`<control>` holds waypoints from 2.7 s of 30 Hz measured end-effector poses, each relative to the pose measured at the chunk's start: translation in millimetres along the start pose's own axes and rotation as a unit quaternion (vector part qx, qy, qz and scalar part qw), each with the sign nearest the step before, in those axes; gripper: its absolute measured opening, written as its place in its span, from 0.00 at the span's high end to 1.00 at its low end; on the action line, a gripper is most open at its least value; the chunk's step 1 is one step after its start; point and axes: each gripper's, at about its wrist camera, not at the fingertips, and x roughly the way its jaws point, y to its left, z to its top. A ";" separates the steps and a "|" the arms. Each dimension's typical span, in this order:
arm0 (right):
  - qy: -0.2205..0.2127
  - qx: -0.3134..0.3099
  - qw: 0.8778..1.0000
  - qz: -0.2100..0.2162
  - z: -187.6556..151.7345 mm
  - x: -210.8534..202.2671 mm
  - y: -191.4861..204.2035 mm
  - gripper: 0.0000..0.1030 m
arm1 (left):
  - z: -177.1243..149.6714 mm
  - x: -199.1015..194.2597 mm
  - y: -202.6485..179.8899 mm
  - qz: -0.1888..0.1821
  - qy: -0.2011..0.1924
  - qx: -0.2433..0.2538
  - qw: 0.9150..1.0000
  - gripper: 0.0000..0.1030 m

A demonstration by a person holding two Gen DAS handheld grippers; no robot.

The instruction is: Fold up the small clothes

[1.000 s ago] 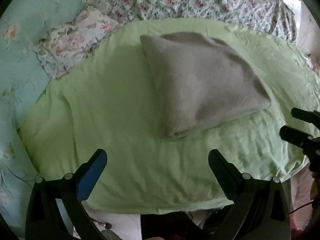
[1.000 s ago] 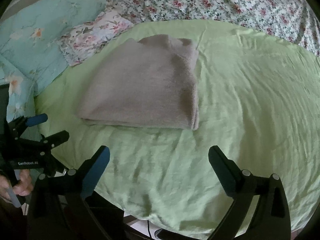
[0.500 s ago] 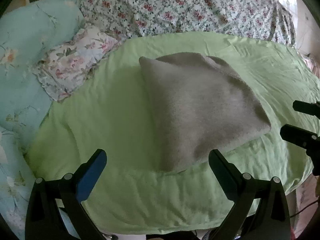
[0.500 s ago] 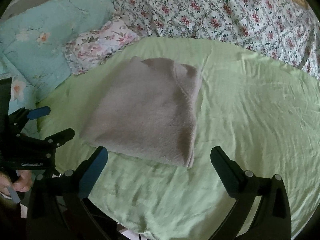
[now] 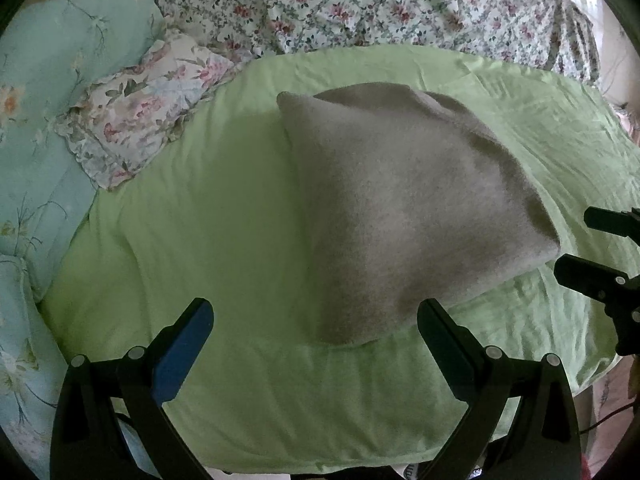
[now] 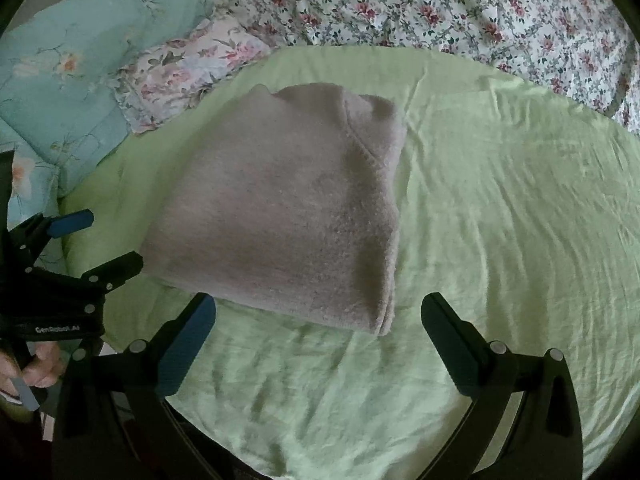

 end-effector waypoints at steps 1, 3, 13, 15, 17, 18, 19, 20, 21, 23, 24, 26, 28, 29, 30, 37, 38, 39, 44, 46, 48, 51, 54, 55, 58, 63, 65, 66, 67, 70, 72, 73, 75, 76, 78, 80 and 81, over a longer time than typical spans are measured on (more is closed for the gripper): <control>-0.001 0.000 1.000 0.000 0.4 -1.0 0.1 0.01 | 0.3 -1.4 0.6 0.000 -0.002 0.000 1.000 0.01; -0.003 0.001 1.000 -0.001 -0.3 -3.5 -0.3 0.01 | 0.1 -4.4 1.0 -0.001 -0.003 -0.002 1.000 0.01; -0.009 0.006 1.000 -0.004 -4.7 -15.9 -2.4 0.01 | -1.9 -16.2 -0.1 -0.006 -0.012 -0.007 1.000 0.01; -0.010 0.005 1.000 -0.003 -4.5 -17.1 -2.2 0.01 | -2.6 -16.6 -0.6 -0.007 -0.012 -0.007 1.000 0.01; -0.010 0.004 1.000 -0.003 -4.6 -17.5 -1.0 0.01 | -2.6 -16.6 -0.8 -0.007 -0.011 -0.007 1.000 0.01; -0.009 0.003 1.000 -0.004 -4.8 -17.1 -0.6 0.01 | -2.7 -16.6 -0.4 -0.007 -0.011 -0.008 1.000 0.01; -0.008 0.003 1.000 -0.004 -5.0 -16.6 -0.1 0.01 | -3.2 -16.7 -0.5 -0.007 -0.010 -0.009 1.000 0.01; -0.008 0.004 1.000 -0.004 -5.0 -16.1 0.5 0.01 | -3.4 -16.5 -0.2 -0.008 -0.009 -0.010 1.000 0.01; -0.006 0.004 1.000 -0.003 -5.2 -15.4 0.8 0.01 | -3.7 -16.5 -0.2 -0.008 -0.009 -0.010 1.000 0.01; -0.003 0.004 1.000 -0.003 -6.3 -14.1 2.3 0.01 | -4.6 -16.8 -0.4 -0.008 -0.008 -0.011 1.000 0.01; -0.002 0.004 1.000 -0.003 -6.8 -13.8 2.0 0.01 | -4.9 -17.1 -0.7 -0.008 -0.008 -0.011 1.000 0.01; 0.000 0.003 1.000 -0.002 -7.0 -12.4 1.0 0.01 | -5.0 -17.1 -0.8 -0.007 -0.008 -0.010 1.000 0.01; 0.002 0.002 1.000 -0.002 -7.3 -11.5 1.6 0.01 | -4.5 -16.2 -0.9 -0.007 -0.007 -0.010 1.000 0.01; 0.002 0.002 1.000 -0.002 -7.2 -11.2 1.8 0.01 | -4.5 -16.1 -1.0 -0.007 -0.007 -0.009 1.000 0.01; 0.002 0.003 1.000 -0.002 -7.1 -11.1 1.7 0.01 | -4.0 -15.6 -0.7 -0.007 -0.006 -0.008 1.000 0.01; 0.003 0.004 1.000 -0.003 -6.8 -10.8 2.0 0.01 | -3.0 -13.8 -0.5 -0.008 -0.004 -0.004 1.000 0.01; 0.003 0.004 1.000 -0.003 -6.7 -10.7 1.4 0.01 | -3.1 -13.8 -0.7 -0.008 -0.004 -0.004 1.000 0.01; 0.003 0.004 1.000 -0.003 -6.8 -10.5 1.3 0.01 | -3.1 -13.8 -0.7 -0.008 -0.004 -0.004 1.000 0.01; 0.003 0.004 1.000 -0.002 -7.2 -10.1 1.3 0.01 | -3.3 -13.8 -1.4 -0.008 -0.004 -0.002 1.000 0.01; 0.004 0.004 1.000 -0.003 -7.5 -9.8 1.8 0.01 | -2.8 -13.6 -1.3 -0.008 -0.005 0.000 1.000 0.01; 0.005 0.004 1.000 -0.003 -8.2 -9.1 2.5 0.01 | -2.4 -13.2 -0.7 -0.009 -0.005 0.000 1.000 0.01; 0.005 0.004 1.000 -0.003 -8.5 -8.8 3.2 0.01 | -2.5 -13.2 -1.0 -0.008 -0.005 0.000 1.000 0.01; 0.005 0.005 1.000 -0.004 -8.6 -8.7 3.7 0.01 | -2.2 -13.1 -0.8 -0.008 -0.005 0.000 1.000 0.01; 0.005 0.005 1.000 -0.004 -8.7 -8.7 3.7 0.01 | -1.8 -12.9 -0.5 -0.008 -0.004 0.000 1.000 0.01; 0.005 0.005 1.000 -0.004 -8.5 -8.8 3.8 0.01 | -1.8 -13.1 -0.6 -0.008 -0.005 0.000 1.000 0.01; 0.004 0.005 1.000 -0.003 -8.4 -8.9 4.1 0.01 | -1.9 -12.9 -0.5 -0.008 -0.005 0.001 1.000 0.01; 0.005 0.005 1.000 -0.004 -8.3 -8.6 4.3 0.01 | -2.0 -13.2 -0.8 -0.008 -0.005 0.000 1.000 0.01; 0.005 0.005 1.000 -0.004 -9.7 -8.2 5.4 0.01 | -2.0 -13.0 -0.8 -0.008 -0.005 0.000 1.000 0.01; 0.005 0.005 1.000 -0.004 -10.2 -8.0 5.6 0.01 | -2.1 -13.1 -1.0 -0.008 -0.005 0.000 1.000 0.01; 0.005 0.005 1.000 -0.004 -9.9 -8.1 6.2 0.01 | -2.1 -12.8 -1.0 -0.008 -0.006 0.001 1.000 0.01; 0.005 0.006 1.000 -0.004 -9.8 -8.2 6.4 0.01 | -2.2 -12.3 -0.6 -0.009 -0.006 0.002 1.000 0.01; 0.005 0.006 1.000 -0.004 -9.5 -8.3 6.5 0.01 | -2.3 -12.4 -0.8 -0.009 -0.006 0.002 1.000 0.01; 0.005 0.006 1.000 -0.004 -9.7 -8.2 6.7 0.01 | -2.3 -12.4 -0.8 -0.009 -0.006 0.002 1.000 0.01; 0.005 0.006 1.000 -0.004 -9.3 -8.4 6.5 0.01 | -2.4 -12.5 -0.9 -0.008 -0.006 0.002 1.000 0.01; 0.005 0.006 1.000 -0.004 -9.6 -8.2 6.7 0.01 | -2.3 -12.4 -0.7 -0.009 -0.006 0.002 1.000 0.01; 0.005 0.006 1.000 -0.004 -9.4 -8.3 6.4 0.01 | -2.3 -12.4 -0.5 -0.008 -0.006 0.002 1.000 0.01; 0.005 0.006 1.000 -0.004 -9.5 -8.3 6.4 0.01 | -2.3 -12.5 -0.7 -0.008 -0.006 0.001 1.000 0.01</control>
